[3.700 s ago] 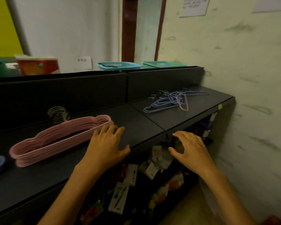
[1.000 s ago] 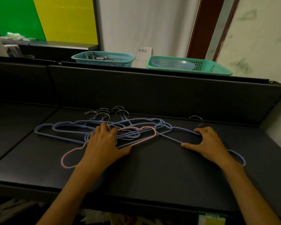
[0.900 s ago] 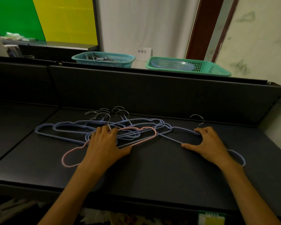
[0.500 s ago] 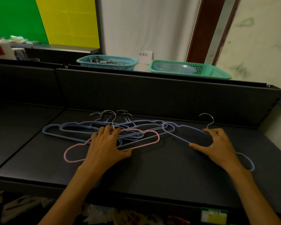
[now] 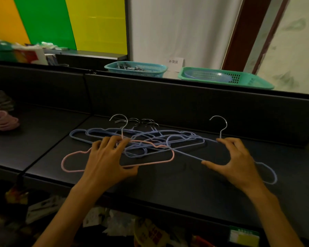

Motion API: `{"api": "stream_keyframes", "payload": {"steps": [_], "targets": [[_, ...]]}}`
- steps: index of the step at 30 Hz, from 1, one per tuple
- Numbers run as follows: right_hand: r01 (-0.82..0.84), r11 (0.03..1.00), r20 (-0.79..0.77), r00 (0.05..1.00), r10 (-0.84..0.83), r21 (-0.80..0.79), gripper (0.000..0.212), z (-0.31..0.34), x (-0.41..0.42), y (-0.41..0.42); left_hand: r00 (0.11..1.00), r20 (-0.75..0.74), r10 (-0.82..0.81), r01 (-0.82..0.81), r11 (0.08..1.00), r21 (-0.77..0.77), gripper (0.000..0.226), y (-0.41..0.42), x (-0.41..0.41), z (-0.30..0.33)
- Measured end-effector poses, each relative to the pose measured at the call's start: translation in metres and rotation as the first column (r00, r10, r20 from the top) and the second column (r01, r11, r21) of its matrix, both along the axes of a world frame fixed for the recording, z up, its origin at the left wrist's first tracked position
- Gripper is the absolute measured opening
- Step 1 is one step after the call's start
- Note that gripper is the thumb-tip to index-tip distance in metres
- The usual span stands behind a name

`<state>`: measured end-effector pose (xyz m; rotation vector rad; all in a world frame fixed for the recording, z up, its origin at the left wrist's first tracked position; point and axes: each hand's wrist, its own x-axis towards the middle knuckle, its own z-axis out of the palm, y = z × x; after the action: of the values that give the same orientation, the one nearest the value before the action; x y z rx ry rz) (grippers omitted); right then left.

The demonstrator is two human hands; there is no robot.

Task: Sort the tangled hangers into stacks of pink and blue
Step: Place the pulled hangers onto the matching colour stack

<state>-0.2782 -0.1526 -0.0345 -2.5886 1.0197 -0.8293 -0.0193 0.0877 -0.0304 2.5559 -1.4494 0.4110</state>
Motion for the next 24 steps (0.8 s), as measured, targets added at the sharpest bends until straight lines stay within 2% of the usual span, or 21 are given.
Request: {"api": "stream_keyframes", "payload": {"steps": [4,11,24], "targets": [[-0.066,0.998,0.031,0.997,0.067,-0.01,0.092,0.003,0.028,0.024,0.999,0.003,0.044,-0.044,0.999,-0.03,0.09,0.035,0.013,-0.004],[-0.174,0.983,-0.014,0.985,0.173,-0.056,0.096,0.007,0.106,0.082,0.988,-0.005,0.157,-0.157,0.986,-0.063,0.088,0.116,0.061,-0.003],[-0.375,0.926,0.022,0.926,0.376,-0.039,0.093,0.008,0.3,0.273,0.947,-0.007,0.32,-0.32,0.947,-0.025,0.092,0.333,0.198,-0.007]]}}
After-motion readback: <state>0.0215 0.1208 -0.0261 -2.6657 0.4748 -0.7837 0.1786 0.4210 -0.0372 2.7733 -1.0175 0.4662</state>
